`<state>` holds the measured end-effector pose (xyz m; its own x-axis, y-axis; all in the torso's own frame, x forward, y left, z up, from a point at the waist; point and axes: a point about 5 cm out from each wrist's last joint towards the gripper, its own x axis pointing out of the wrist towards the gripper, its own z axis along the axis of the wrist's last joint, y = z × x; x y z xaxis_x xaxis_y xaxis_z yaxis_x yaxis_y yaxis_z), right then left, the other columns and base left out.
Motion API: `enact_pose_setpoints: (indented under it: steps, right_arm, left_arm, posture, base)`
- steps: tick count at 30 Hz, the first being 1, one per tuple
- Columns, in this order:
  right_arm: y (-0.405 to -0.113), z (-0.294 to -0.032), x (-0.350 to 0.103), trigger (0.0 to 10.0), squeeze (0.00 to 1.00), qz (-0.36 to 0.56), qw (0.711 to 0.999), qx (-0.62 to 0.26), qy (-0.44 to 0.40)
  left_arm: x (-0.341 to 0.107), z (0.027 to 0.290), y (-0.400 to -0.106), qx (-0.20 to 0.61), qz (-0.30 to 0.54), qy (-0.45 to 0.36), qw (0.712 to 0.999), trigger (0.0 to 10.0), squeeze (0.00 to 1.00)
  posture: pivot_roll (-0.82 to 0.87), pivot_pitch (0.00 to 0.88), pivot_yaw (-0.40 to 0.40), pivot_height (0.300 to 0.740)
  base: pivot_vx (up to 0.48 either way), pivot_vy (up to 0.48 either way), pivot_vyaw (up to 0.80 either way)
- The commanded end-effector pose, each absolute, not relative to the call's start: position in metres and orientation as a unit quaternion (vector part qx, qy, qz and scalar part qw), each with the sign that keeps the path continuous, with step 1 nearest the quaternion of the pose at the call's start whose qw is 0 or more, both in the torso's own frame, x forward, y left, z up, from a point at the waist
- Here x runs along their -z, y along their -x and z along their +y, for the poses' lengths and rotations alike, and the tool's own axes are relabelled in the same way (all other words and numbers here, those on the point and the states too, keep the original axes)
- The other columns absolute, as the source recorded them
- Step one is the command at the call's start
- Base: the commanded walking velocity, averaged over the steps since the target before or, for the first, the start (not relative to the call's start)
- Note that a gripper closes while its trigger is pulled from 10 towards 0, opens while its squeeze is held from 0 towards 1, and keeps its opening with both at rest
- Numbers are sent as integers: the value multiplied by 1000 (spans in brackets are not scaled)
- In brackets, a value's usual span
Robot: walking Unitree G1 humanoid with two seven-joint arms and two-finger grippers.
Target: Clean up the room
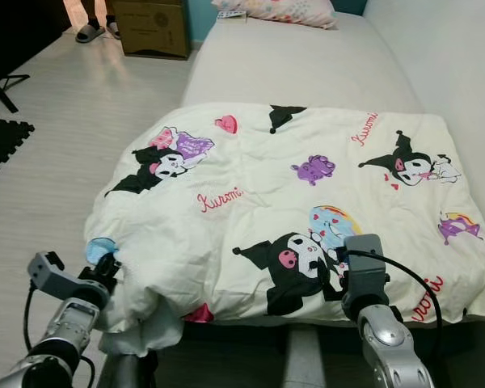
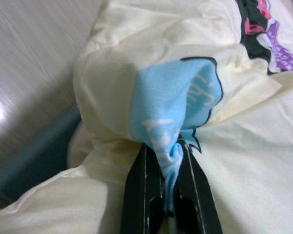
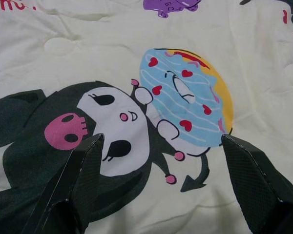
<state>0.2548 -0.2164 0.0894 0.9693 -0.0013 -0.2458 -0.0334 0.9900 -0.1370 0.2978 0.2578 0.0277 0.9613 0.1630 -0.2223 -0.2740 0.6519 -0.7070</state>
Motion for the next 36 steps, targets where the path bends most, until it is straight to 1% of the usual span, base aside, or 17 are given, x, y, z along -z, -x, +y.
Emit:
enact_pose_setpoints:
  steps: [1, 5, 14, 16, 17, 18, 21, 22, 24, 25, 28, 29, 30, 31, 32, 33, 36]
  right_arm:
    - [-251, -221, -85, 10000, 0, 131, 989, 2, 73]
    - [-250, -219, -84, 10000, 0, 134, 988, 1, 73]
    - [-249, -218, -79, 10000, 0, 144, 987, -2, 76]
    - [-248, -215, -77, 10000, 0, 147, 986, -5, 78]
    - [-248, -215, -77, 10000, 0, 148, 986, -6, 79]
    - [-248, -214, -77, 10000, 0, 148, 986, -6, 79]
    - [-248, -215, -77, 10000, 0, 149, 986, -5, 79]
    - [-248, -216, -77, 10000, 0, 149, 986, -3, 80]
    - [-248, -216, -77, 10000, 0, 149, 986, -3, 80]
    - [-249, -219, -78, 10000, 0, 149, 986, -1, 81]
    - [-249, -219, -78, 10000, 0, 149, 986, -1, 81]
    - [-250, -221, -78, 10000, 0, 149, 985, 1, 83]
    - [-250, -221, -78, 10000, 0, 149, 985, 1, 83]
    - [-251, -222, -78, 10000, 0, 149, 985, 2, 84]
    - [-251, -222, -78, 10000, 0, 149, 985, 2, 84]
    - [-253, -223, -77, 10000, 0, 150, 985, 1, 82]
    - [-255, -223, -76, 10000, 0, 151, 986, 0, 77]
  left_arm:
    - [-25, 270, -291, -143, 81, 364, 917, 0, 0]
    - [-40, 294, -291, -173, 75, 260, 947, 0, 0]
    - [-65, 302, -305, -160, 49, 178, 970, 0, 0]
    - [-67, 294, -310, -142, 52, 159, 976, 4078, 0]
    - [-66, 291, -311, -137, 55, 152, 977, 4078, 0]
    - [-64, 288, -311, -131, 64, 144, 979, 9843, 0]
    - [-57, 284, -308, -127, 85, 127, 980, 10000, 0]
    - [-49, 282, -304, -125, 109, 103, 981, 10000, 553]
    - [-49, 282, -304, -125, 109, 103, 981, 10000, 553]
    - [-37, 281, -295, -129, 145, 78, 978, 10000, 1000]
    - [-37, 281, -295, -129, 145, 78, 978, 10000, 1000]
    - [-22, 283, -283, -137, 190, 42, 971, 10000, 1000]
    - [-22, 283, -283, -137, 190, 42, 971, 10000, 1000]
    - [-7, 289, -266, -154, 236, 8, 959, 10000, 1000]
    - [-7, 289, -266, -154, 236, 8, 959, 10000, 1000]
    - [7, 299, -246, -172, 283, -40, 943, 10000, 1000]
    - [16, 308, -228, -192, 317, -78, 926, 10000, 1000]
  posture:
    - [-59, 207, -77, 522]
    - [-56, 210, -78, 522]
    - [-47, 216, -75, 522]
    - [-48, 219, -70, 522]
    - [-48, 219, -70, 522]
    - [-50, 216, -68, 522]
    - [-50, 212, -66, 522]
    - [-50, 212, -66, 522]
    - [-50, 212, -66, 522]
    - [-48, 200, -62, 522]
    - [-48, 200, -62, 522]
    - [-46, 194, -61, 522]
    - [-46, 194, -61, 522]
    - [-43, 182, -62, 522]
    - [-43, 182, -62, 522]
    - [-38, 170, -65, 522]
    - [-38, 170, -65, 522]
  base:
    - [0, 0, 0]
    - [0, 0, 0]
    - [0, 0, 0]
    - [0, 0, 0]
    - [0, 0, 0]
    - [0, 0, 0]
    - [0, 0, 0]
    - [0, 0, 0]
    - [0, 0, 0]
    - [0, 0, 0]
    - [0, 0, 0]
    - [0, 0, 0]
    - [0, 0, 0]
    - [0, 0, 0]
    - [0, 0, 0]
    - [0, 0, 0]
    - [0, 0, 0]
